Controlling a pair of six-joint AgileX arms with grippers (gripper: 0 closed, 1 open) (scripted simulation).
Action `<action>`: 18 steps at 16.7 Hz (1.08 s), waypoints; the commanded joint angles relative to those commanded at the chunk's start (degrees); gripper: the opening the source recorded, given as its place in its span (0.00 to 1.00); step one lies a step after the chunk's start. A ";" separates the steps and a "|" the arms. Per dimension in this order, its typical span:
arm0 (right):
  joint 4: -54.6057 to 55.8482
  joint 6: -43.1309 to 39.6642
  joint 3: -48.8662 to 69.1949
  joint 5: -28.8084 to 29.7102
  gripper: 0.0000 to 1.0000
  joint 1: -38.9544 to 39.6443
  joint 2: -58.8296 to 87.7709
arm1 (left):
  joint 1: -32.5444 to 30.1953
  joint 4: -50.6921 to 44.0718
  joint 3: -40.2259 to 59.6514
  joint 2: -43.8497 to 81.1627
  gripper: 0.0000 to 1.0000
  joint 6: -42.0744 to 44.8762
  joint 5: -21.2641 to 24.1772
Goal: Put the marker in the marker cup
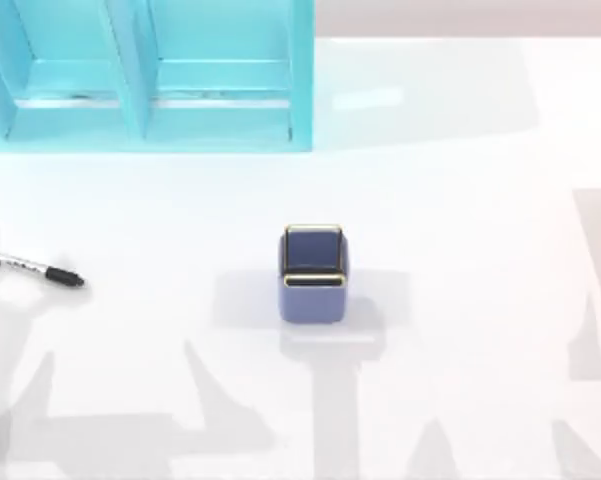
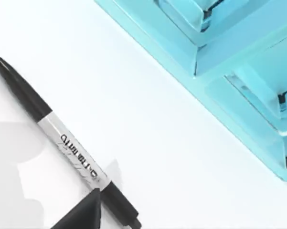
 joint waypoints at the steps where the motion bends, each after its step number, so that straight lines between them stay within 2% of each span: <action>1: 0.00 0.00 0.00 0.00 1.00 0.00 0.00 | 1.18 1.64 1.30 6.05 1.00 -3.79 1.84; 5: 0.00 0.00 0.00 0.00 1.00 0.00 0.00 | 5.28 6.74 5.20 24.74 1.00 -16.51 8.18; 9: 0.00 0.00 0.00 0.00 1.00 0.00 0.00 | 7.67 9.03 6.81 34.04 1.00 -23.85 11.84; 18: 0.00 0.00 0.00 0.00 1.00 0.00 0.00 | 6.77 11.08 7.81 37.16 1.00 -25.64 11.48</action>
